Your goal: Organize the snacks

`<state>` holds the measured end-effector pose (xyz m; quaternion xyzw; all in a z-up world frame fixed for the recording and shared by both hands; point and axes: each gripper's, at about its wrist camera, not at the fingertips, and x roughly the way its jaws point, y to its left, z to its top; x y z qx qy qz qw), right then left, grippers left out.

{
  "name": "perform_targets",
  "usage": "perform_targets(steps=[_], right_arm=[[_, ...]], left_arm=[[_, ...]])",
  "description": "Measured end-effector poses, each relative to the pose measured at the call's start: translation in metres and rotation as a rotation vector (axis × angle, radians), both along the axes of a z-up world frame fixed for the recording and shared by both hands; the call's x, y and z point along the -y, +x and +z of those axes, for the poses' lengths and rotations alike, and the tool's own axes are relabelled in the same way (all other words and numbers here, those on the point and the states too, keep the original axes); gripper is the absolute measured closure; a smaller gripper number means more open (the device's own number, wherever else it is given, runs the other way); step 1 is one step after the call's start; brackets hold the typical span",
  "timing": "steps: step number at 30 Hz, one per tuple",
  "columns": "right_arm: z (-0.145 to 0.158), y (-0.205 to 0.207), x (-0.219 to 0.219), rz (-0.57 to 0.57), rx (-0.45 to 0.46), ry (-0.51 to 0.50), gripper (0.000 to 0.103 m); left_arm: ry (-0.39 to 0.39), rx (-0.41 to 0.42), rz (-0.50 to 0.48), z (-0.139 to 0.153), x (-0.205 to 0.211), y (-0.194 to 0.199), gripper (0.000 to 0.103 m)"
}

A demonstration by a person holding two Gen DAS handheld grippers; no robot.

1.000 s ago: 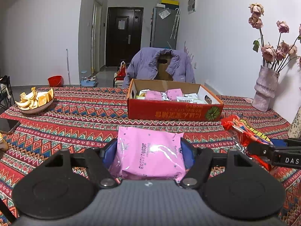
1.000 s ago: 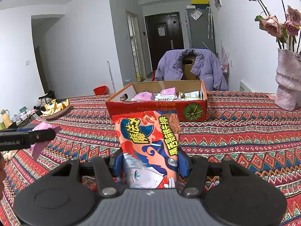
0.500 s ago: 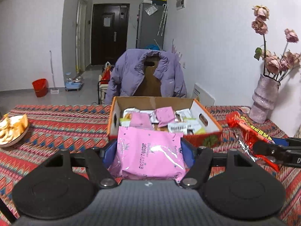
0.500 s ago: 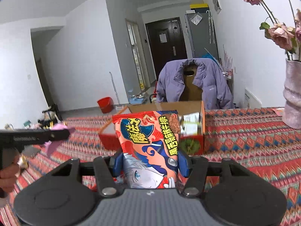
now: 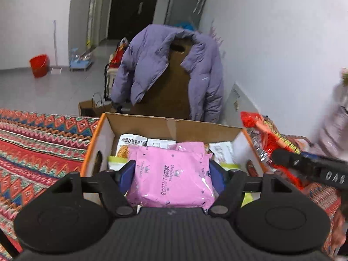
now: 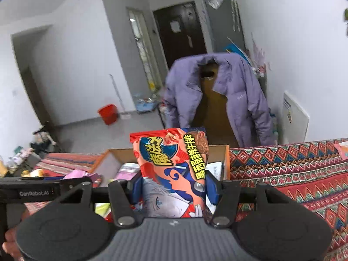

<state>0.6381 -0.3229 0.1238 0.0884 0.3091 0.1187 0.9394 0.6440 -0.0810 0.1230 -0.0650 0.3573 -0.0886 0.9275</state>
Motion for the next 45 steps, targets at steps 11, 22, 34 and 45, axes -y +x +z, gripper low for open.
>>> perform_targets(steps=[11,22,34,45], right_arm=[[-0.075,0.081,-0.035,-0.105,-0.098,-0.169,0.047],[-0.07,0.088,-0.022,-0.106,-0.14,-0.109,0.026],[-0.014,0.034,-0.01,-0.048,-0.118,-0.192,0.015],[0.022,-0.072,-0.007,-0.033,0.081,-0.208,0.001]], left_arm=[[-0.036,-0.126,0.067,-0.076,0.028,0.08,0.032],[-0.055,-0.046,0.038,-0.066,0.019,0.064,0.013],[0.115,0.039,-0.021,-0.017,0.009,0.01,0.006],[0.207,0.319,-0.001,0.022,-0.031,-0.093,0.0]])
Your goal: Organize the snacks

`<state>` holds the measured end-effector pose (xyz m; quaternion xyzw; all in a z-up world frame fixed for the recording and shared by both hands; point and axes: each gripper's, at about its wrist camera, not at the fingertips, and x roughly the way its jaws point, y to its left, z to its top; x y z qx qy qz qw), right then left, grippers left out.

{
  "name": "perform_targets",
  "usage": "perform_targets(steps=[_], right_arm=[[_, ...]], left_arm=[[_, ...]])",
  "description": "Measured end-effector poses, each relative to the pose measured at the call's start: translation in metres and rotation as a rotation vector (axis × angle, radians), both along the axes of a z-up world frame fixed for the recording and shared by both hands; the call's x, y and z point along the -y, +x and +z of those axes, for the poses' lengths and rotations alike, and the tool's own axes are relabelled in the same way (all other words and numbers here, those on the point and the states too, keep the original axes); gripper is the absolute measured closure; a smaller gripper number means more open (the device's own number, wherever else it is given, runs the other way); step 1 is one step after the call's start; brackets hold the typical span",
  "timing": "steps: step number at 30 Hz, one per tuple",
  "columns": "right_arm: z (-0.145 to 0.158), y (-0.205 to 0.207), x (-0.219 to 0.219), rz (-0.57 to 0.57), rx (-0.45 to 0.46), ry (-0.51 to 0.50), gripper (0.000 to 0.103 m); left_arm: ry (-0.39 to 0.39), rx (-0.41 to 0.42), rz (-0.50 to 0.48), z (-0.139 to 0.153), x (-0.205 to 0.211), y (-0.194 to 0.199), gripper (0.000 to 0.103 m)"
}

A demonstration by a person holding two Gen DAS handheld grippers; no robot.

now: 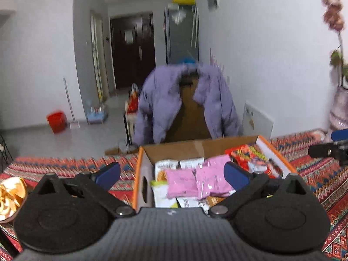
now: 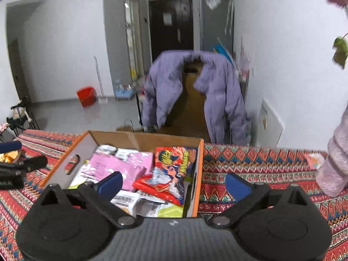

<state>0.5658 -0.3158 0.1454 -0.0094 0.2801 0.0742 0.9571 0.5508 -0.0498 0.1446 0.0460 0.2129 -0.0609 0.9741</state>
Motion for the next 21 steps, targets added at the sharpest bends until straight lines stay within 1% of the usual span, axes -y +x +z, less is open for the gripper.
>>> perform_targets(steps=[3,7,11,14,18,19,21], right_arm=[[-0.005,-0.032,-0.007,0.015,0.088,-0.015,0.0],[-0.013,-0.061,-0.015,0.034,0.144,-0.009,0.0],[-0.018,-0.087,-0.022,0.039,0.222,-0.005,0.0],[-0.018,-0.099,-0.023,0.04,0.233,0.034,0.0],[-0.019,-0.115,-0.021,0.021,0.248,0.07,0.0],[-0.019,-0.119,-0.021,0.019,0.249,0.07,0.0],[-0.021,-0.129,-0.022,0.01,0.256,0.065,0.0]], left_arm=[[-0.013,0.059,0.014,0.001,-0.006,-0.022,0.0],[-0.059,0.08,0.019,-0.001,-0.013,-0.042,0.0],[-0.028,0.09,-0.005,-0.002,-0.012,-0.059,0.0],[-0.025,0.107,-0.002,-0.003,-0.013,-0.072,0.0],[-0.076,0.115,0.006,-0.005,-0.021,-0.092,0.0],[-0.079,0.111,0.001,-0.006,-0.022,-0.098,0.0],[-0.059,0.097,-0.004,-0.006,-0.024,-0.111,0.0]])
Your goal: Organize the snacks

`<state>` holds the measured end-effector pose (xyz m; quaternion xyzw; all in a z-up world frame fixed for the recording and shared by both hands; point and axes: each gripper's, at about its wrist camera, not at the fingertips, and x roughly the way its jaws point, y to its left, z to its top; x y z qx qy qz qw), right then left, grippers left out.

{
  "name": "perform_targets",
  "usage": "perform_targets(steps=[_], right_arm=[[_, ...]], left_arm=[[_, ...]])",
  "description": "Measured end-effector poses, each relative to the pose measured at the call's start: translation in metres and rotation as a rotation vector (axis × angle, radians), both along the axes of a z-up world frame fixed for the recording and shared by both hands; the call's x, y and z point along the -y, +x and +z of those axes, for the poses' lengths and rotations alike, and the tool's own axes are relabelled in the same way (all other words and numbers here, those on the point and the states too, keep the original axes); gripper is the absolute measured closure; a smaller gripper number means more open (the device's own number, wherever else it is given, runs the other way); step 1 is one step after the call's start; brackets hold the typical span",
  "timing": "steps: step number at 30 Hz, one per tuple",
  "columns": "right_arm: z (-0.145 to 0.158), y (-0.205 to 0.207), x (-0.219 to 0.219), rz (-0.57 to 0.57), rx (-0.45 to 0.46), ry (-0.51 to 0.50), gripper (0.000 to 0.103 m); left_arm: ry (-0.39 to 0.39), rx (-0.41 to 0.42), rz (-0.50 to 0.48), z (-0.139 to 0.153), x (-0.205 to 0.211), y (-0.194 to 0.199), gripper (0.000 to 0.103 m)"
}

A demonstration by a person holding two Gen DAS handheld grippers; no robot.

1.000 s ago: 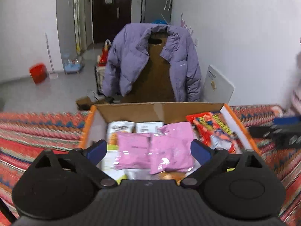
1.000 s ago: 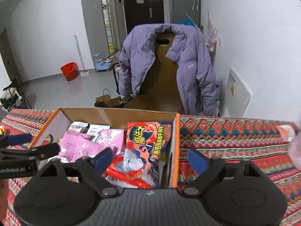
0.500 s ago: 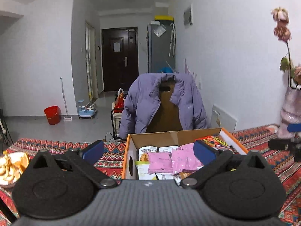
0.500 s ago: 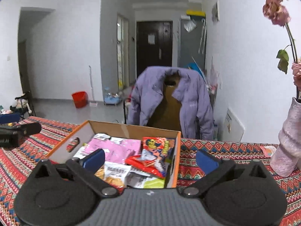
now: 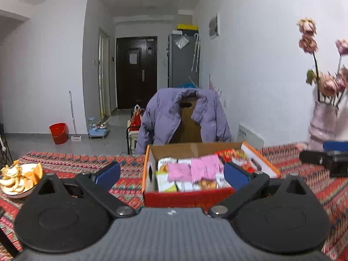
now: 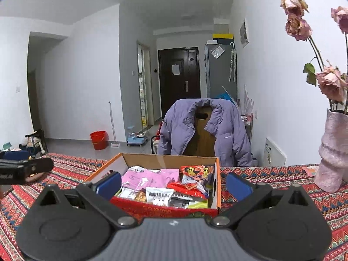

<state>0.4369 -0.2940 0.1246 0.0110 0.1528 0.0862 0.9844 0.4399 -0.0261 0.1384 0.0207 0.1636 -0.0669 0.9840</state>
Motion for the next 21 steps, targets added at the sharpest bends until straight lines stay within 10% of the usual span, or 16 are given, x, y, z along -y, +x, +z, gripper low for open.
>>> perform_targets(steps=[21], right_arm=[[-0.029,-0.177,-0.013,-0.003,0.087,-0.015,0.0]], left_arm=[[0.014,0.098,0.041,-0.019,-0.01,-0.199,0.0]])
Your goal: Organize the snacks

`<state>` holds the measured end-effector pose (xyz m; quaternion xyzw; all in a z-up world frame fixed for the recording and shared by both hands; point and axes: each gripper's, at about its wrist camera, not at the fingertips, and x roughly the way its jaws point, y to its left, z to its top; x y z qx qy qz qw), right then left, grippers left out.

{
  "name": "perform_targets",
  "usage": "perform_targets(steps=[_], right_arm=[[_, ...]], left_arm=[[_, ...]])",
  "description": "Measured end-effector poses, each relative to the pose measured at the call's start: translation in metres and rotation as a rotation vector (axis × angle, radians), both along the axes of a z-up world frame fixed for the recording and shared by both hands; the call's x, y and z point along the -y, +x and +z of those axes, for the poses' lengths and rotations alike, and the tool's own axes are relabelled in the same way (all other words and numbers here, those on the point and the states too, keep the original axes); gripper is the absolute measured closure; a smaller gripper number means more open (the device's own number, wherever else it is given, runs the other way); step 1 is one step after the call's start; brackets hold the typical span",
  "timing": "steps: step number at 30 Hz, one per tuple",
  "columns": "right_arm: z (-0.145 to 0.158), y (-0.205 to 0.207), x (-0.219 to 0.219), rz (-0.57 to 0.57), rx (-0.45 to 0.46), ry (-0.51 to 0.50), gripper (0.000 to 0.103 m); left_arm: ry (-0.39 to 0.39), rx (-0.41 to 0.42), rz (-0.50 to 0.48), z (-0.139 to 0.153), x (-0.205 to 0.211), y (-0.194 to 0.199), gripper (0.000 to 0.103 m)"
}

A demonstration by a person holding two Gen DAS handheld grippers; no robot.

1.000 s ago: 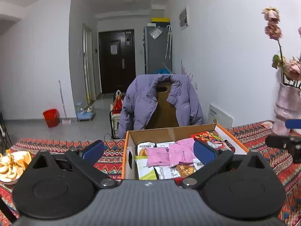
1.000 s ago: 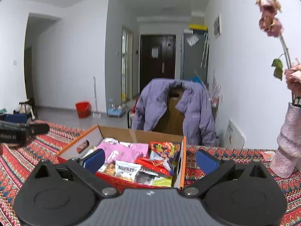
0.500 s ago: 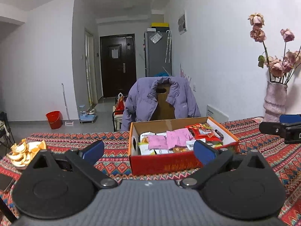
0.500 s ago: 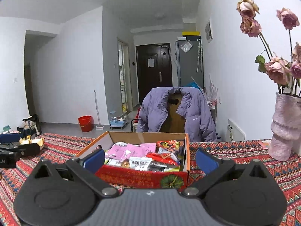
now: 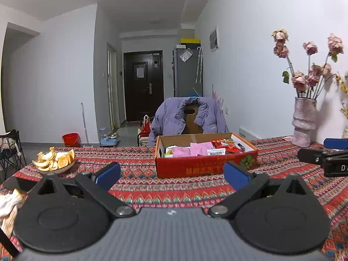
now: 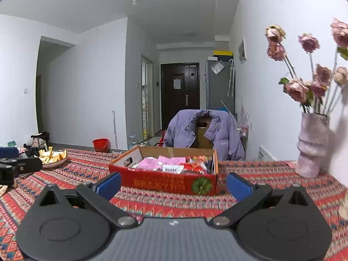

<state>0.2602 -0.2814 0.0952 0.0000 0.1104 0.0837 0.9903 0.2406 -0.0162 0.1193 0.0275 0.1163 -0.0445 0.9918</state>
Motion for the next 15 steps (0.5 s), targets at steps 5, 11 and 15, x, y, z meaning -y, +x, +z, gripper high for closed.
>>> perform_targets(steps=[5,11,15], right_arm=[[-0.014,-0.049,-0.006,-0.007,0.019,-0.002,0.0],[-0.029,-0.097,-0.013,-0.004,0.01,0.02,0.0],[-0.037,-0.126,-0.019,0.006,0.007,0.025,0.0]], left_arm=[[0.024,0.037,0.032,-0.015,-0.004,-0.053,0.0],[0.021,0.031,0.038,-0.031,-0.01,-0.1,0.0],[0.034,0.044,0.05,-0.039,-0.009,-0.126,0.0]])
